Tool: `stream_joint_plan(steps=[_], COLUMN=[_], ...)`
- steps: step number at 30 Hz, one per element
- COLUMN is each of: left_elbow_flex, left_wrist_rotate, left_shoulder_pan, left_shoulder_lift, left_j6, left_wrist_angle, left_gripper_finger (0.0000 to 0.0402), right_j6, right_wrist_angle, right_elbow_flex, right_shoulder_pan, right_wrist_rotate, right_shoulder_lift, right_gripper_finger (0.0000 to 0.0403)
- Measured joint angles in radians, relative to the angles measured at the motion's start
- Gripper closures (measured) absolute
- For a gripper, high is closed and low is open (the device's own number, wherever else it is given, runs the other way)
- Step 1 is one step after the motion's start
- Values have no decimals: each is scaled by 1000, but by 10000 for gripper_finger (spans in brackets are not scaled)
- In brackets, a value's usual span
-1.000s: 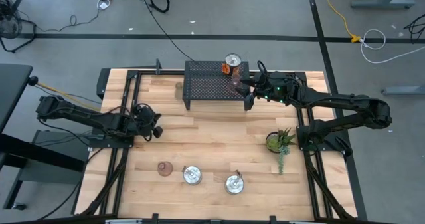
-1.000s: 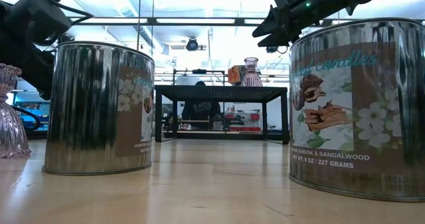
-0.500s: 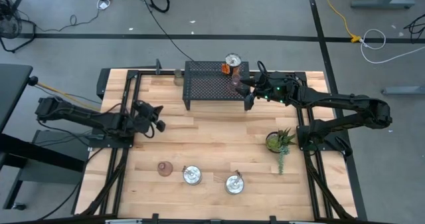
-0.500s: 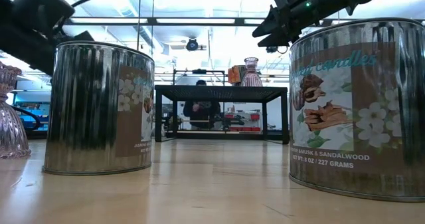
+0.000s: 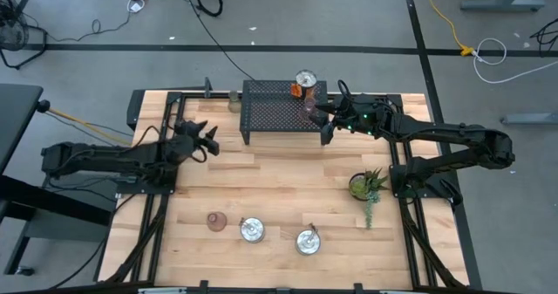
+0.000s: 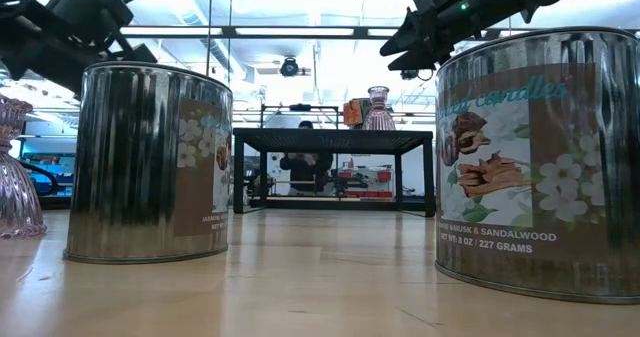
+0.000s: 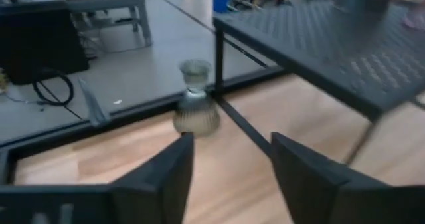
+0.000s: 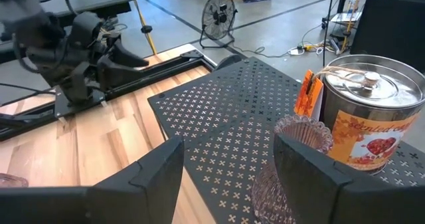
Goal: Pick & Place candle stick holders
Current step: Put the green candle holder on the shelf
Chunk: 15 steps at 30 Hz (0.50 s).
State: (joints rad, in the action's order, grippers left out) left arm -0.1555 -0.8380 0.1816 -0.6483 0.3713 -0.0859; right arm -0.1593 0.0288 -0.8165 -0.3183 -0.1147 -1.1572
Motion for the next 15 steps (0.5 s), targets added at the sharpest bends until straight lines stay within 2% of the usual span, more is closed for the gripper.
stream_joint_plan(steps=[6, 10, 15], left_elbow_flex=[0, 0, 0], left_wrist_rotate=[59, 173, 254], left_shoulder_pan=[117, 196, 300], left_shoulder_lift=[-16, -74, -209], left_j6=[-1, 41, 69], left_wrist_angle=[-56, -132, -283], left_gripper_finger=[116, 104, 103], right_j6=[7, 10, 11], right_wrist_angle=[1, 27, 58], right_elbow_flex=[0, 0, 0], right_shoulder_pan=[24, 31, 35], right_wrist_rotate=[0, 0, -1], right_shoulder_lift=[0, 0, 0], right_gripper_finger=[172, 172, 172])
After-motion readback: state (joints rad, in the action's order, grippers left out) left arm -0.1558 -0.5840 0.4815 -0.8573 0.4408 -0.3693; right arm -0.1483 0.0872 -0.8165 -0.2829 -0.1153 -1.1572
